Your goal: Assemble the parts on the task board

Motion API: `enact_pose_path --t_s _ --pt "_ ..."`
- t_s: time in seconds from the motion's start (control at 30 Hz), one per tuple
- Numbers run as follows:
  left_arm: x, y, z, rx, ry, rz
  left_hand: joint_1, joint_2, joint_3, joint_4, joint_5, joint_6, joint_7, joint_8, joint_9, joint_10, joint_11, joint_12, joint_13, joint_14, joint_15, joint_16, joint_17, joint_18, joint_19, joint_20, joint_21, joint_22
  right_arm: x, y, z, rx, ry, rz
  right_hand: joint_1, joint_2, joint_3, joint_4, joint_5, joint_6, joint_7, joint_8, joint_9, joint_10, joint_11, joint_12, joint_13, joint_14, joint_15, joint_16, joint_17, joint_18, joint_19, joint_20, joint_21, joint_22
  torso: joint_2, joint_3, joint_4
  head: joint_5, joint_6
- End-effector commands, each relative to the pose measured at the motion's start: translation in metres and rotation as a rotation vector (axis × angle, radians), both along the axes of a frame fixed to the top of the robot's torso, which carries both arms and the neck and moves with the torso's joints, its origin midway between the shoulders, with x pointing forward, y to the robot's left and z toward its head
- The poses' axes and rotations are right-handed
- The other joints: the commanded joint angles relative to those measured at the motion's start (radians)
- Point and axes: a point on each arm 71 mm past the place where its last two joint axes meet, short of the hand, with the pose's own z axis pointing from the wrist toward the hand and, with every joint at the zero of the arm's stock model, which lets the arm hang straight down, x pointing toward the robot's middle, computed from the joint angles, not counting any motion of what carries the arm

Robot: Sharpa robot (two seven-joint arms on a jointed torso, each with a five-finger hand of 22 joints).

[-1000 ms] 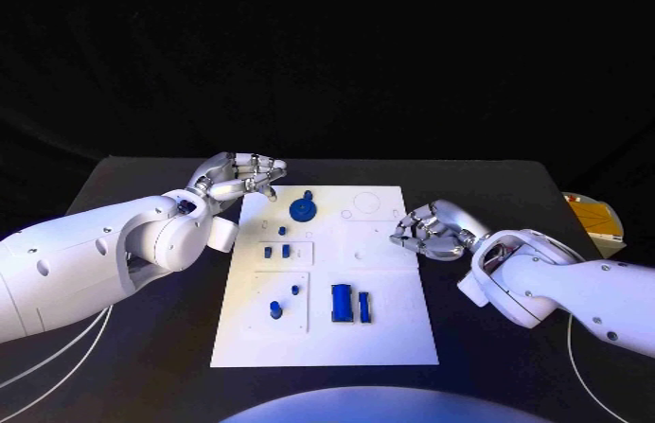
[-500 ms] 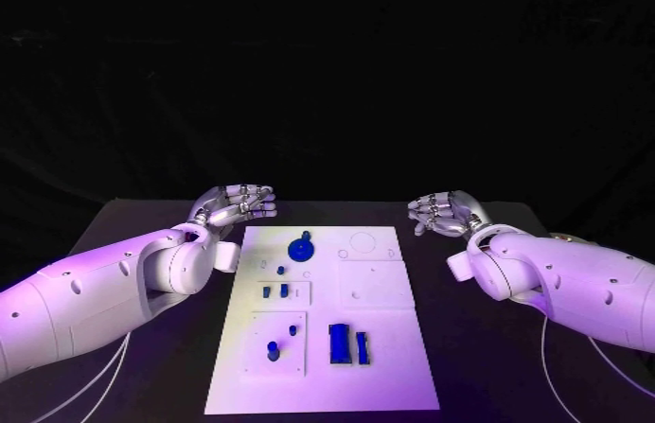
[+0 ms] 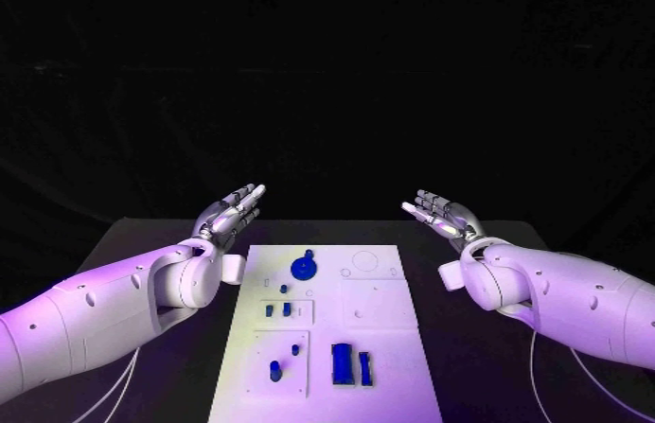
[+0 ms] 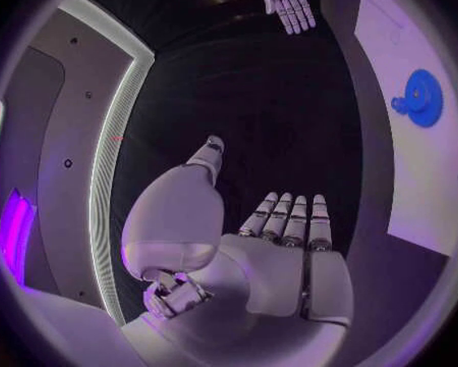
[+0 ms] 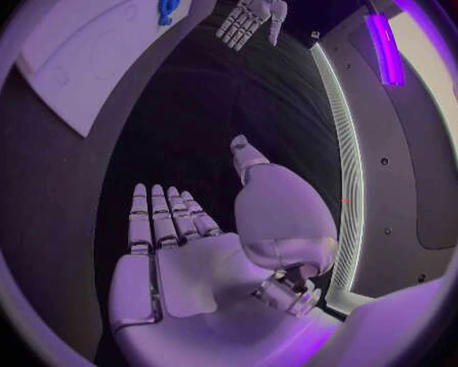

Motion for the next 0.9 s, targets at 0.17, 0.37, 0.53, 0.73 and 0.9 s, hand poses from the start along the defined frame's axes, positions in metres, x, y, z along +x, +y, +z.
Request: enact_pose_path --t_s 0.17,0.37,0.53,0.73,0.9 --pt "-0.02 -0.024 0.008 0.067 -0.043 0.082 -1.01 0.044 -0.085 -0.063 -0.048 -0.184 -0.041 -0.047 -0.046 -0.203 -0.041 -0.019 -0.014 -0.163 -0.04 -0.048 -0.027 -0.037 -0.157 -0.066 -0.027 -0.039 -0.024 0.033 0.017 0.131 -0.057 -0.079 -0.843 0.029 -0.116 -0.03 -0.027 -0.199 -0.045 -0.032 -0.11 -0.224 -0.037 -0.021 -0.046 -0.217 -0.029 -0.063 -0.069 -0.053 -0.219 -0.052 -0.016 -0.136 -0.036 0.0206 0.018 0.001 0.039" --pt "-0.039 -0.044 0.015 0.102 -0.067 0.122 -1.01 0.044 -0.085 -0.063 -0.048 -0.184 -0.041 -0.047 -0.046 -0.203 -0.041 -0.019 -0.014 -0.163 -0.04 -0.048 -0.027 -0.037 -0.157 -0.066 -0.027 -0.039 -0.044 0.053 0.031 0.211 -0.069 -0.117 -0.843 0.029 -0.116 -0.03 -0.027 -0.199 -0.045 -0.032 -0.11 -0.224 -0.037 -0.021 -0.046 -0.217 -0.029 -0.063 -0.069 -0.053 -0.219 -0.052 -0.016 -0.136 -0.036 0.0206 0.018 0.001 0.039" --pt "-0.049 -0.053 0.019 0.118 -0.079 0.141 -1.01 0.044 -0.085 -0.063 -0.048 -0.184 -0.041 -0.047 -0.046 -0.203 -0.041 -0.019 -0.014 -0.163 -0.04 -0.048 -0.027 -0.037 -0.157 -0.066 -0.027 -0.039 -0.053 0.061 0.037 0.241 -0.071 -0.132 -0.843 0.029 -0.116 -0.03 -0.027 -0.199 -0.045 -0.032 -0.11 -0.224 -0.037 -0.021 -0.046 -0.217 -0.029 -0.063 -0.069 -0.053 -0.219 -0.052 -0.016 -0.136 -0.036 0.0206 0.018 0.001 0.039" --pt "-0.052 -0.055 0.02 0.122 -0.083 0.146 -1.01 0.044 -0.085 -0.063 -0.048 -0.184 -0.041 -0.047 -0.046 -0.203 -0.041 -0.019 -0.014 -0.163 -0.04 -0.048 -0.027 -0.037 -0.157 -0.066 -0.027 -0.039 -0.054 0.062 0.038 0.244 -0.071 -0.134 -0.843 0.029 -0.116 -0.03 -0.027 -0.199 -0.045 -0.032 -0.11 -0.224 -0.037 -0.021 -0.046 -0.217 -0.029 -0.063 -0.069 -0.053 -0.219 -0.052 -0.016 -0.136 -0.036 0.0206 0.018 0.001 0.039" --pt "-0.052 -0.055 0.02 0.122 -0.083 0.146 -1.01 0.044 -0.085 -0.063 -0.048 -0.184 -0.041 -0.047 -0.046 -0.203 -0.041 -0.019 -0.014 -0.163 -0.04 -0.048 -0.027 -0.037 -0.157 -0.066 -0.027 -0.039 -0.054 0.062 0.038 0.244 -0.071 -0.134 -0.843 0.029 -0.116 -0.03 -0.027 -0.199 -0.045 -0.032 -0.11 -0.224 -0.037 -0.021 -0.046 -0.217 -0.029 -0.063 -0.069 -0.053 -0.219 -0.052 -0.016 -0.136 -0.036 0.0206 0.018 0.001 0.039"
